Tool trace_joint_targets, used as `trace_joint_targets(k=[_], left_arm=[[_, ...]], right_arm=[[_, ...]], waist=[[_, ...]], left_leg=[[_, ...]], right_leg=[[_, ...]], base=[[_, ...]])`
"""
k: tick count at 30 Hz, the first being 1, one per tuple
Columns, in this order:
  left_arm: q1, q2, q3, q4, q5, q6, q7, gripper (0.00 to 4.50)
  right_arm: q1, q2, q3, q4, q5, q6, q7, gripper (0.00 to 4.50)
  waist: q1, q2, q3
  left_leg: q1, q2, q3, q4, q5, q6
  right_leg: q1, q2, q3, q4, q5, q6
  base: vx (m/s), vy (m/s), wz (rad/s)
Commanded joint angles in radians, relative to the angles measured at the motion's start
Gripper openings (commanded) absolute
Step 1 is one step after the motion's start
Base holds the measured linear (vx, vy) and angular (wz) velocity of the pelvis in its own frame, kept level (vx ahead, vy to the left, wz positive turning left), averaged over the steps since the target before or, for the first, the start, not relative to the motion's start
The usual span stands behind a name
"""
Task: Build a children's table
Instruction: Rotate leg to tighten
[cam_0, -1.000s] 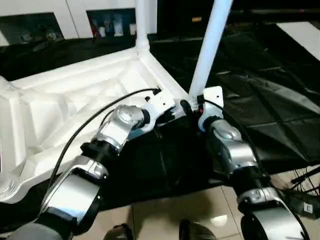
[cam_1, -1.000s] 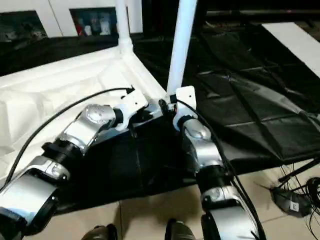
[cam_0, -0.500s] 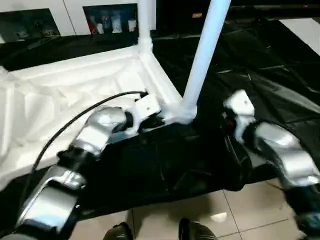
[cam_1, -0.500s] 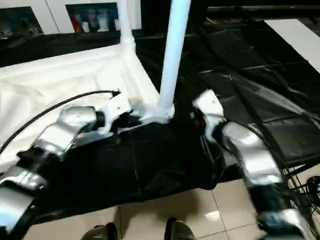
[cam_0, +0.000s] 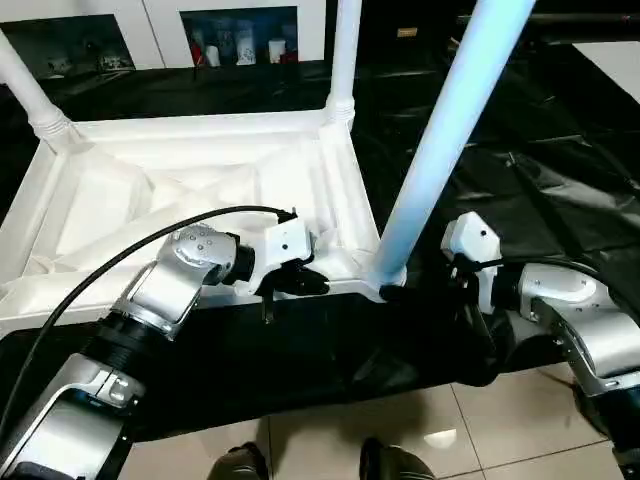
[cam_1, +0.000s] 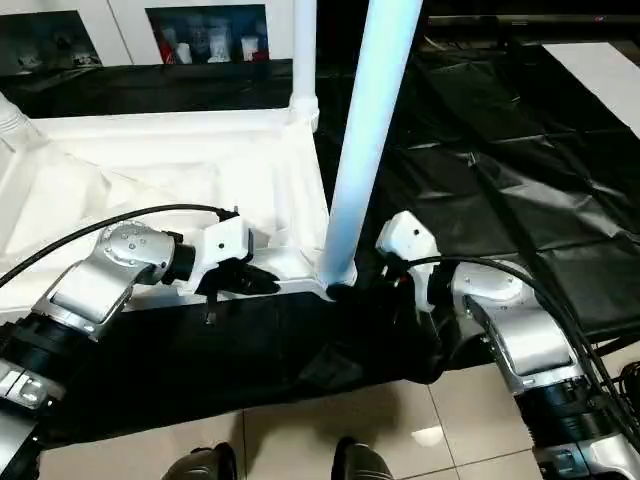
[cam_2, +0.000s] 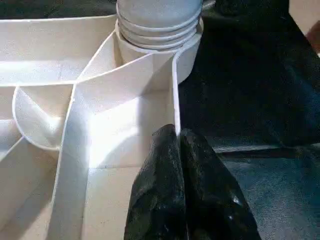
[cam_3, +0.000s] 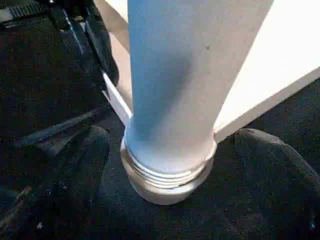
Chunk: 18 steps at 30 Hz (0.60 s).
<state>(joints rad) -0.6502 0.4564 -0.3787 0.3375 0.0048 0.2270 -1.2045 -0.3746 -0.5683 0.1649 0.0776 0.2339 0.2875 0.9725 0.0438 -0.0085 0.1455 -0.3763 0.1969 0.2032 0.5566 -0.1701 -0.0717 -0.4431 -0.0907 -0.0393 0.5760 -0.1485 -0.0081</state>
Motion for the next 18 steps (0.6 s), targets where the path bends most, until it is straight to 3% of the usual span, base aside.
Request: trace_joint_targets(k=[1,10,18], left_arm=[[0.032,0.007,-0.058,-0.015,0.019,0.023,-0.045,0.00],[0.042,0.016,-0.061,-0.035,0.018,0.037,-0.054,0.00],[0.050,0.021,-0.063,-0.048,0.020,0.045,-0.056,0.00]], right_arm=[[0.006,-0.006,0.003,-0.028,0.022,0.020,0.028,3.99],[0.000,0.011,0.006,0.001,0.035,0.019,0.048,3.47],[0.000,0.025,0.007,0.012,0.033,0.015,0.058,2.70]], waist=[[-0.002,-0.007,-0.067],[-0.001,-0.007,-0.072],[0.000,-0.006,-0.075]], left_leg=[[0.013,0.028,-0.006,-0.054,-0.153,0.109],[0.012,0.027,-0.006,-0.050,-0.135,0.117],[0.012,0.026,-0.005,-0.047,-0.116,0.128]], right_leg=[[0.062,-0.036,0.036,-0.047,-0.152,-0.264],[0.065,-0.036,0.036,-0.043,-0.133,-0.273],[0.067,-0.035,0.035,-0.038,-0.094,-0.287]], base=[[0.000,0.000,0.00],[0.000,0.000,0.00],[0.000,0.000,0.00]])
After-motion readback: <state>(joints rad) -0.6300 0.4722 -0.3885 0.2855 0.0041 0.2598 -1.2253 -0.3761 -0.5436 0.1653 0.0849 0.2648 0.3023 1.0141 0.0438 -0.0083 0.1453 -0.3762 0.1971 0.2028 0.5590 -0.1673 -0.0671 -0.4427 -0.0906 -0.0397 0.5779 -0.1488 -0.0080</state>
